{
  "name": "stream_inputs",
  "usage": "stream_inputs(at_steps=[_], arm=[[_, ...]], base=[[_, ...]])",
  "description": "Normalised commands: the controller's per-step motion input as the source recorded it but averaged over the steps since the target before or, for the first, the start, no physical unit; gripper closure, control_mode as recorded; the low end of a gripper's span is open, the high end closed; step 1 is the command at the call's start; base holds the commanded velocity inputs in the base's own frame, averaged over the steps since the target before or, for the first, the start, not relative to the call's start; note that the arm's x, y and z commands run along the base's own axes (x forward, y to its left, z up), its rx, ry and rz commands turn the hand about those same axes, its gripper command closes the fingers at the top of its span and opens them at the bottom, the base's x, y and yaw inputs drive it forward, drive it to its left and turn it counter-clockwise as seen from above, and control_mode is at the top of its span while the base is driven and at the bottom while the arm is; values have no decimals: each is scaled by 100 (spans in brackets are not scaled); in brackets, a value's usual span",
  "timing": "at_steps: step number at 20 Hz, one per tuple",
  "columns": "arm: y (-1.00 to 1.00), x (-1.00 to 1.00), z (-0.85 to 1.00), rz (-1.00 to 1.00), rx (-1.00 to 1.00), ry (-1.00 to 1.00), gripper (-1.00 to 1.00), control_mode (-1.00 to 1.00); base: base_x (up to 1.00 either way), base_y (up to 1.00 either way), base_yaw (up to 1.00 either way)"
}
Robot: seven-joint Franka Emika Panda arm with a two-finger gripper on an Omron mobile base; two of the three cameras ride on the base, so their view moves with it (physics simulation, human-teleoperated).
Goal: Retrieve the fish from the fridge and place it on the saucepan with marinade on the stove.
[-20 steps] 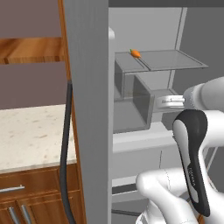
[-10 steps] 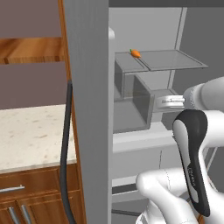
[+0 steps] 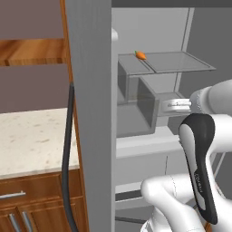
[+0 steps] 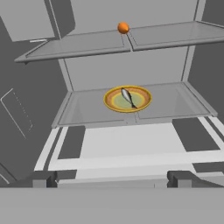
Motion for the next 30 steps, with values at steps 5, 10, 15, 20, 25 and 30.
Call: stream_inputs(at_steps=[5, 10, 15, 20, 25, 30], arm=[[0, 0, 0, 0, 0, 0, -100, 100], [0, 0, 0, 0, 0, 0, -100, 100], [0, 0, 0, 0, 0, 0, -100, 100], [0, 18, -17, 0, 0, -1, -100, -100], [-4, 51, -12, 0, 0, 2, -100, -100], [-20, 33, -16, 0, 0, 0, -100, -100]], base=[[35, 0, 10], [37, 0, 9], [10, 0, 5], [0, 0, 0], [0, 0, 0], [0, 0, 0]])
